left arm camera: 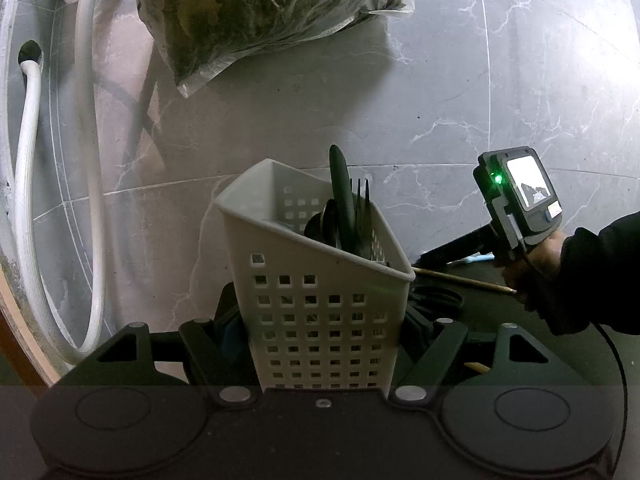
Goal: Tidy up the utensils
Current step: 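Reach the right tool toward the small spoon with the blue handle, then close the right tool on the blue-handled spoon's handle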
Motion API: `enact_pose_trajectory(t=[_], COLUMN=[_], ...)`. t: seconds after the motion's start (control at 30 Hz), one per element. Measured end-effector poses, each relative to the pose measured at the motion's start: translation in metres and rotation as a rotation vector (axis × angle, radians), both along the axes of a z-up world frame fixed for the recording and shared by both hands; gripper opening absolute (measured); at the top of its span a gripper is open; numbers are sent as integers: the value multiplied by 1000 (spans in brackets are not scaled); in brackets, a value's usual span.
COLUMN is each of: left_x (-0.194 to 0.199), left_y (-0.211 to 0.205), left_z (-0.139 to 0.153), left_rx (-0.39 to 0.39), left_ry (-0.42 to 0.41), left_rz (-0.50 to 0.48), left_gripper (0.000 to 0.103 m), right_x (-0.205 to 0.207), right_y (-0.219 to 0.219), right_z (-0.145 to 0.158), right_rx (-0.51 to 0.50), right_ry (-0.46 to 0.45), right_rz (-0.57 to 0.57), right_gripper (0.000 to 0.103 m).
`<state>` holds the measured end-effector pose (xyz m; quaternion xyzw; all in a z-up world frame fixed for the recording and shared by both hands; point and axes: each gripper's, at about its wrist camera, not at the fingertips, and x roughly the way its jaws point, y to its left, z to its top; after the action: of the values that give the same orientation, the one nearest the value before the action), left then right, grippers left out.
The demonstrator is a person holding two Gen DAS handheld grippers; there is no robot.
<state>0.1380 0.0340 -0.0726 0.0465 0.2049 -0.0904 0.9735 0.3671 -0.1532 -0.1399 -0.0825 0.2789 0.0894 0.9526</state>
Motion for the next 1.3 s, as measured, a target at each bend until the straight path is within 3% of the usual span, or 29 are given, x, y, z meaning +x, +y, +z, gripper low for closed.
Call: enact_pose_trajectory(t=[0.23, 0.33, 0.37, 0.47, 0.53, 0.63, 0.73, 0.93, 1.1, 1.3], left_x=[1, 1, 1, 1, 1, 1, 1, 0, 1, 1], left_y=[0, -1, -1, 0, 0, 0, -1, -1, -1, -1], left_z=[0, 0, 0, 0, 0, 0, 0, 0, 0, 0], left_rx=[0, -2, -2, -2, -2, -2, 1, 2, 2, 2], left_ry=[0, 0, 0, 0, 0, 0, 1, 1, 1, 1], left_rz=[3, 7, 8, 7, 6, 6, 7, 8, 7, 6], left_gripper=[77, 77, 77, 77, 77, 77, 77, 77, 77, 77], right_x=[2, 2, 2, 1, 3, 11, 18, 19, 17, 11], right_y=[10, 9, 8, 1, -8, -25, -36, -55, -61, -64], right_z=[-11, -14, -15, -16, -14, -14, -14, -19, -15, -11], right_rx=[-226, -272, -273, -258, -211, -108, -24, 34, 23, -93], right_ry=[-28, -22, -22, -22, -11, 28, 57, 63, 69, 44], right_rz=[3, 1, 1, -16, -32, -52, -59, -61, -59, -62], right_gripper=[19, 21, 22, 39, 56, 59, 55, 23, 16, 12])
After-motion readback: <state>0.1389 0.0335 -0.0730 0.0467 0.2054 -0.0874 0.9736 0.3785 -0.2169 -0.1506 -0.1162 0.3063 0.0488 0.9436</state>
